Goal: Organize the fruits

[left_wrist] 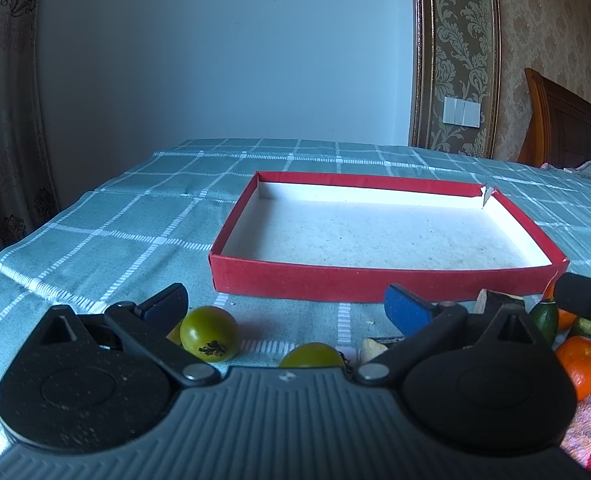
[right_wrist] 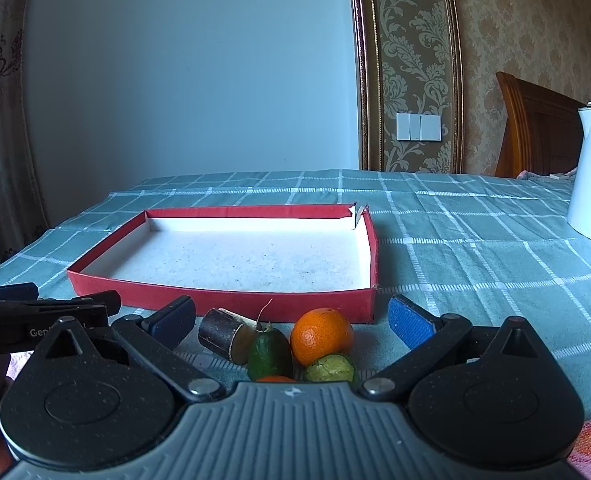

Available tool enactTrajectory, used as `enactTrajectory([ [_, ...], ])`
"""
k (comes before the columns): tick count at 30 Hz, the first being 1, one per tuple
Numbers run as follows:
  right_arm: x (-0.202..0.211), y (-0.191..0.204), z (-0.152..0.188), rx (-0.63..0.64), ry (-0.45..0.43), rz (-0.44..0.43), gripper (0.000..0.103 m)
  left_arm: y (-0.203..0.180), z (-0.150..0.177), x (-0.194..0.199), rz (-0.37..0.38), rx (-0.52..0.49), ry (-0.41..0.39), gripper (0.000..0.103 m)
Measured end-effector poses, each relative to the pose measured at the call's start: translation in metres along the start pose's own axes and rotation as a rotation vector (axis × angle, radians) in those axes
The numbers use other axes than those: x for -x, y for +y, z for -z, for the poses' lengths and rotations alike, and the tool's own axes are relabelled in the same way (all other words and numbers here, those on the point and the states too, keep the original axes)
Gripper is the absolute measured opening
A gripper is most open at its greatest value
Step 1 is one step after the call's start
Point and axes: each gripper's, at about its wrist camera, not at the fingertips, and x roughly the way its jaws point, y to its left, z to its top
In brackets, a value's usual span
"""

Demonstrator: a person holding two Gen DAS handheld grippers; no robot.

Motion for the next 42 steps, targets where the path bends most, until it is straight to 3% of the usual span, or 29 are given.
enactTrajectory([
  [42,0.0008,0.0022,0.0001,0.016,0.011,-0.016,0.103,-0.002,-0.0005,0.0026,-0.001,-0.001,-0.005,0.103],
])
